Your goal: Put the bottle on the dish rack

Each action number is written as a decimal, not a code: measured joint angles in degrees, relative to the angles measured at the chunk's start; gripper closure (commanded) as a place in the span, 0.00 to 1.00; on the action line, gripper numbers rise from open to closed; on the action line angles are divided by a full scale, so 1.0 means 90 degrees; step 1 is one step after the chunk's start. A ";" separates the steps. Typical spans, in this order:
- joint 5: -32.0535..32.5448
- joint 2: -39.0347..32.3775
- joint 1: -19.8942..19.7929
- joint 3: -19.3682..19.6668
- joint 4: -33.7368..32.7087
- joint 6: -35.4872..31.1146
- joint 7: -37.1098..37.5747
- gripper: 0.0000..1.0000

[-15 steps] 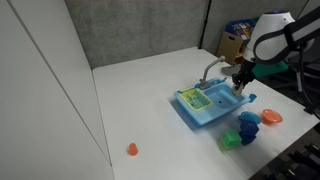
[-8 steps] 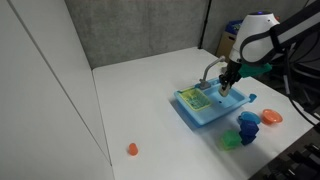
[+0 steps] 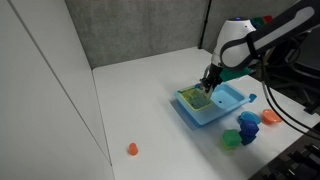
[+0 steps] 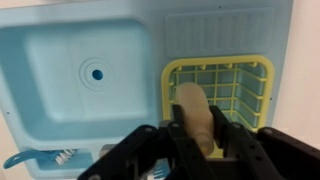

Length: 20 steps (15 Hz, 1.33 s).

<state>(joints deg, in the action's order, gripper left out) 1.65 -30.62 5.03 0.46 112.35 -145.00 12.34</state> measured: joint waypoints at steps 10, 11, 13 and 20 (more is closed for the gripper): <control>-0.0239 -0.0671 0.0076 -0.0033 -0.0372 0.0003 0.0000 0.91; -0.0243 -0.0703 0.0076 -0.0031 -0.0391 0.0002 0.0000 0.91; -0.0244 -0.0749 0.0076 -0.0030 -0.0424 0.0002 0.0000 0.91; -0.0244 -0.0822 0.0077 -0.0026 -0.0473 0.0002 0.0000 0.90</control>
<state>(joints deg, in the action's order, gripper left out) -0.55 -38.02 5.72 0.23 108.10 -144.99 12.34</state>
